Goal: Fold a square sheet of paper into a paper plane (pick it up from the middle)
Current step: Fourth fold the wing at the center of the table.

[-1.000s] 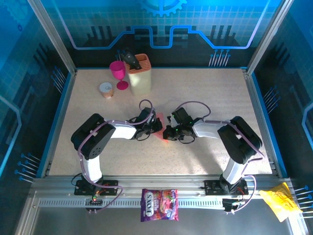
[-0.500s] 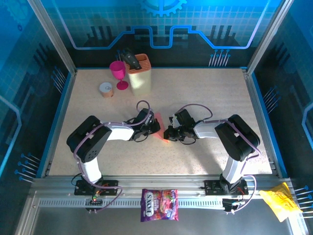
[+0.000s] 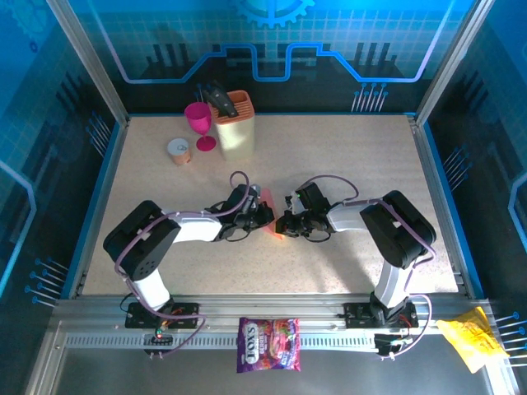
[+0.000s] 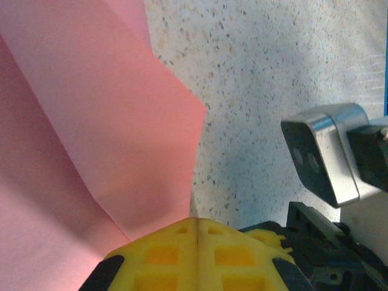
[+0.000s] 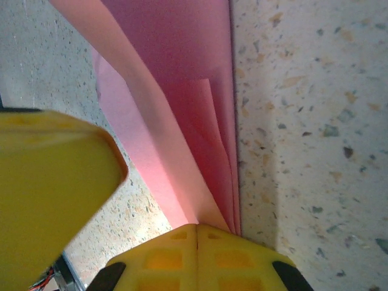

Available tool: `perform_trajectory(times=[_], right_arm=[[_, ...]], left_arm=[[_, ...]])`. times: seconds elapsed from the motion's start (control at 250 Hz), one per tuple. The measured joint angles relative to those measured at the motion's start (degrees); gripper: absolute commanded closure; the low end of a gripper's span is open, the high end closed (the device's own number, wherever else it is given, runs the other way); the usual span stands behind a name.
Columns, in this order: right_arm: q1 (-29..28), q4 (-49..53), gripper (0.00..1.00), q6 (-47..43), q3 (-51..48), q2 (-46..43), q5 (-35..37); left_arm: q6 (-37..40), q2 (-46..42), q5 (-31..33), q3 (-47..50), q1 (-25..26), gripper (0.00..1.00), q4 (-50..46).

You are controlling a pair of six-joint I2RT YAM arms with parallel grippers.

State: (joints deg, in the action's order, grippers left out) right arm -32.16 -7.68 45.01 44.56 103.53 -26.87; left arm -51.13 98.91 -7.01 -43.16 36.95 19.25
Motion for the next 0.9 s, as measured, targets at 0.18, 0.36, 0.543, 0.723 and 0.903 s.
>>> perform_trajectory(times=[0.18, 0.36, 0.543, 0.723, 0.903], right_arm=[[0.0, -0.1, 1.0, 0.0, 0.0, 0.1, 0.0], [0.4, -0.6, 1.0, 0.4, -0.2, 0.4, -1.0], [0.6, -0.3, 1.0, 0.5, -0.1, 0.8, -1.2], [0.7, 3.1, 1.0, 0.1, 1.9, 1.7, -1.7], [0.7, 6.2, 1.0, -1.6, 4.0, 2.9, -1.7]], left_arm=[[-1.4, 1.9, -0.9, 0.0, 0.1, 1.0, 2.3], [-3.0, 4.3, -0.5, -0.1, 0.0, 1.0, 2.3], [-5.0, 5.7, 0.4, -1.5, 0.0, 1.0, 0.8], [-6.4, 5.7, 1.8, -4.0, 0.0, 1.0, -4.1], [-7.1, 5.8, 2.5, -6.4, -0.9, 1.0, -9.0]])
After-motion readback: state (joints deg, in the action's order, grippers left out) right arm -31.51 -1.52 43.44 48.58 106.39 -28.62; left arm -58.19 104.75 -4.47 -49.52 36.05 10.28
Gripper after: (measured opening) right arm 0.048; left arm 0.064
